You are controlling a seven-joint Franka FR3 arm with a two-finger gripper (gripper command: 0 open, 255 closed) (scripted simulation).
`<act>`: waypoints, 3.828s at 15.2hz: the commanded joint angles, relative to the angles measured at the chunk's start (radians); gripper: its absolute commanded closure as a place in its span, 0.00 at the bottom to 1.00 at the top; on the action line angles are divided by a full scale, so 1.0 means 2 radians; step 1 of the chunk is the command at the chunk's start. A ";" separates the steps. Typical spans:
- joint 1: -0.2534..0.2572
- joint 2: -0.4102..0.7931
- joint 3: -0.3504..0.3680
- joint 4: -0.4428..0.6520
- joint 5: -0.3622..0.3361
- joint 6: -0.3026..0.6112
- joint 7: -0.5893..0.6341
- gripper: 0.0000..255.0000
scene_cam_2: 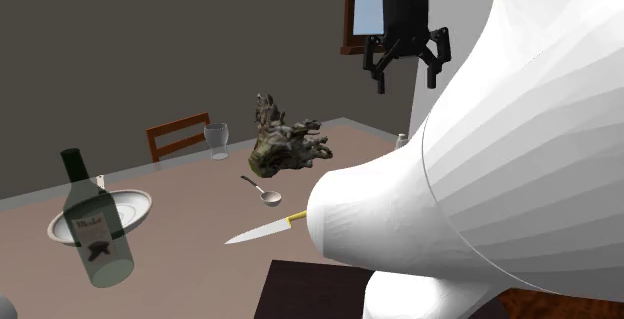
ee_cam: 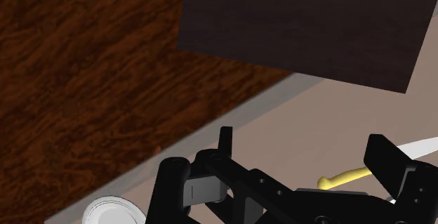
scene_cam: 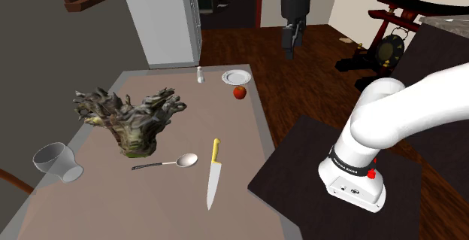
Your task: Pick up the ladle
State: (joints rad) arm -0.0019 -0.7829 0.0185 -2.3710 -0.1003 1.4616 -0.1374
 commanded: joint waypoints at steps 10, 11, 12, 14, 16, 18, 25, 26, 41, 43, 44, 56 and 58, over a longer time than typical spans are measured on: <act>0.032 0.111 0.020 -0.025 0.031 0.139 0.000 0.00; 0.035 0.125 0.023 -0.025 0.033 0.154 -0.001 0.00; 0.038 0.140 0.026 -0.024 0.036 0.168 -0.001 0.00; 0.045 0.171 0.031 -0.020 0.042 0.196 -0.002 0.00; 0.051 0.202 0.037 -0.015 0.046 0.224 -0.003 0.00; 0.057 0.235 0.043 -0.006 0.050 0.249 -0.005 0.00; 0.077 0.353 0.064 0.040 0.058 0.326 -0.008 0.00; 0.080 0.370 0.067 0.049 0.058 0.335 -0.009 0.00; 0.134 0.629 0.101 0.240 0.031 0.412 -0.008 0.00; 0.143 0.663 0.103 0.275 0.026 0.413 -0.009 0.00; 0.148 0.681 0.104 0.293 0.023 0.413 -0.009 0.00; 0.185 0.816 0.105 0.422 0.006 0.424 -0.016 0.00; 0.186 0.824 0.104 0.424 0.005 0.429 -0.016 0.00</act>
State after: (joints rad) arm 0.3689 0.8568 0.2269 -1.5256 -0.0899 2.3151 -0.1702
